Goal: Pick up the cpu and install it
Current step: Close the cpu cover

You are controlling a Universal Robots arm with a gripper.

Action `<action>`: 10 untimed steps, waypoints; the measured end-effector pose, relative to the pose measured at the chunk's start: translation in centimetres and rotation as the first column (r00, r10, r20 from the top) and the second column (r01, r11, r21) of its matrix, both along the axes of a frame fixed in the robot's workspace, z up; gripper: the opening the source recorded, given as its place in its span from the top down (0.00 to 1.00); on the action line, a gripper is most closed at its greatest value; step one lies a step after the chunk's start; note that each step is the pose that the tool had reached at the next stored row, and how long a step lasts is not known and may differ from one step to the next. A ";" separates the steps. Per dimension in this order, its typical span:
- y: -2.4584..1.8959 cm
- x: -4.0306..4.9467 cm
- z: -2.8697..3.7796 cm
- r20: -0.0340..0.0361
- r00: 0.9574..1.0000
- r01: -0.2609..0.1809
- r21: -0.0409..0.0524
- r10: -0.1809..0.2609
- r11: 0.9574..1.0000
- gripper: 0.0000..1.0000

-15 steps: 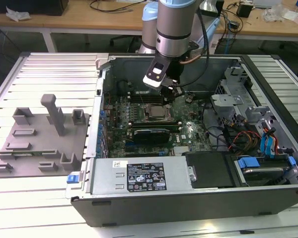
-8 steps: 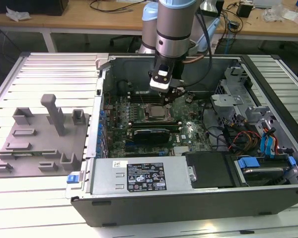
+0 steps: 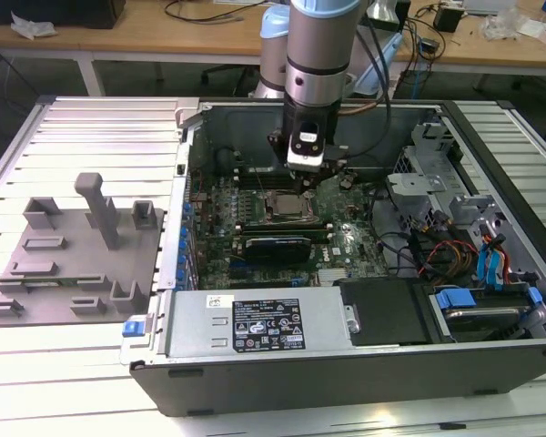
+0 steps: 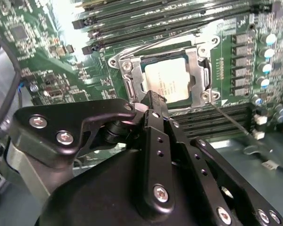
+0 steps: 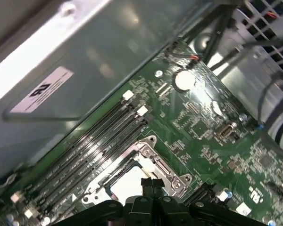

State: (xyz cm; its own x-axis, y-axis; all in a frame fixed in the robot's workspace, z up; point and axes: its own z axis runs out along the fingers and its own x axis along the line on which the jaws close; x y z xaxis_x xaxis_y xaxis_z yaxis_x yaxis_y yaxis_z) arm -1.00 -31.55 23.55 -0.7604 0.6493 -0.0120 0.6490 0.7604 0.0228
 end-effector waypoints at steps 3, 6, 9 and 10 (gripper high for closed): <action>0.00 0.00 -0.05 0.000 0.998 -0.055 0.000 0.055 0.998 0.89; 0.00 0.00 -0.10 0.000 0.993 -0.120 0.000 0.120 0.993 0.89; 0.00 0.00 -0.17 0.000 0.982 -0.191 0.000 0.191 0.982 0.89; 0.00 0.00 -0.20 0.000 0.975 -0.223 0.000 0.223 0.975 0.89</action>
